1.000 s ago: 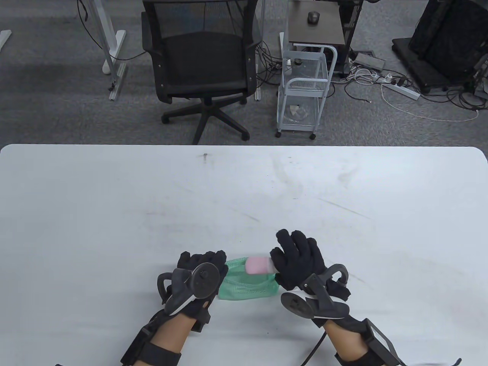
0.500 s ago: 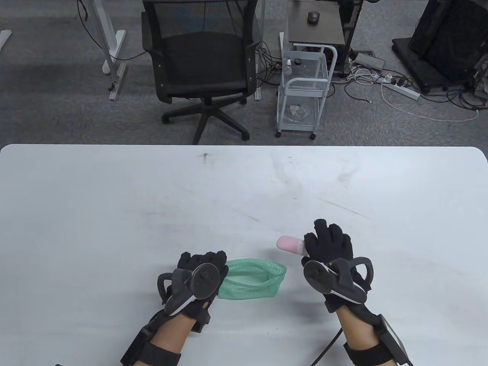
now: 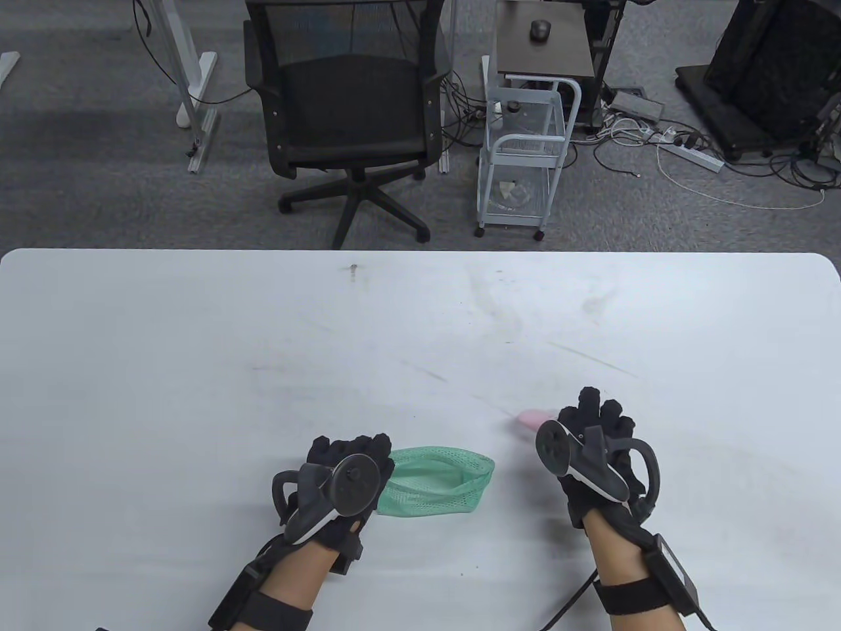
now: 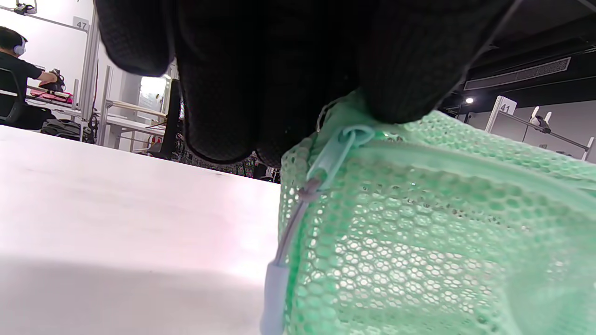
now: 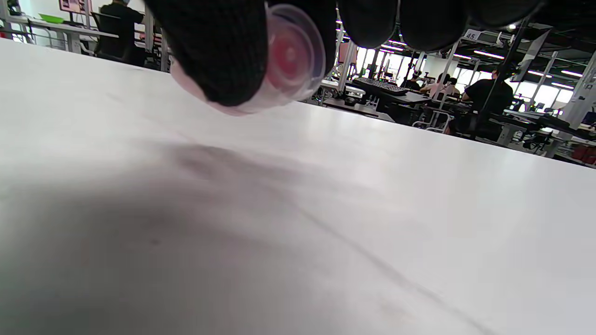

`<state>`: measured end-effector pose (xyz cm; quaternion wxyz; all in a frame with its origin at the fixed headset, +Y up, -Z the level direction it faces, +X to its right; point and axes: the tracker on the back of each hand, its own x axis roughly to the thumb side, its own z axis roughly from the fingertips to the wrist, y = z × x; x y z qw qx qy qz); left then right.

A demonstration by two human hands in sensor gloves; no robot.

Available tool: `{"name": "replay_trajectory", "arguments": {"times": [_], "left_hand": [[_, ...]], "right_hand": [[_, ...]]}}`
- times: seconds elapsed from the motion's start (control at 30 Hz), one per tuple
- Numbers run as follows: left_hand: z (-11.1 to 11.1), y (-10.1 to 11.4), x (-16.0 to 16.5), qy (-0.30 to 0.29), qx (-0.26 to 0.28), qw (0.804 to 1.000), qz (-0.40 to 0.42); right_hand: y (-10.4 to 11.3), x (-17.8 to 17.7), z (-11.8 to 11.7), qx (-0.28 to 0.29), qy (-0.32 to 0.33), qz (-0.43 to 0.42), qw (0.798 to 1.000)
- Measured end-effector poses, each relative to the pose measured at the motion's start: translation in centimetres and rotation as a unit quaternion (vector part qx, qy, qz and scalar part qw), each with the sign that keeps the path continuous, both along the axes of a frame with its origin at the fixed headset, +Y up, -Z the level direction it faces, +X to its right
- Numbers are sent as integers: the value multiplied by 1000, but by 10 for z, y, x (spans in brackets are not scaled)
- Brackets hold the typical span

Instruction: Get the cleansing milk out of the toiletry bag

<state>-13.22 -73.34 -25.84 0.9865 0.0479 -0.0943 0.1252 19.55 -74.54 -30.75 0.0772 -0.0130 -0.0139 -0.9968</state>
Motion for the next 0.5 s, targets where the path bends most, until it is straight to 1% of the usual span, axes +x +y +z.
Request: {"name": "replay_trajectory", "arguments": {"times": [0.2, 0.5], "left_hand": [[0, 0, 0, 0, -1, 1000, -1], [0, 0, 0, -1, -2, 1000, 0]], "right_hand": [[-16, 0, -6, -37, -11, 35, 999], [-22, -2, -6, -45, -9, 43, 998]]}}
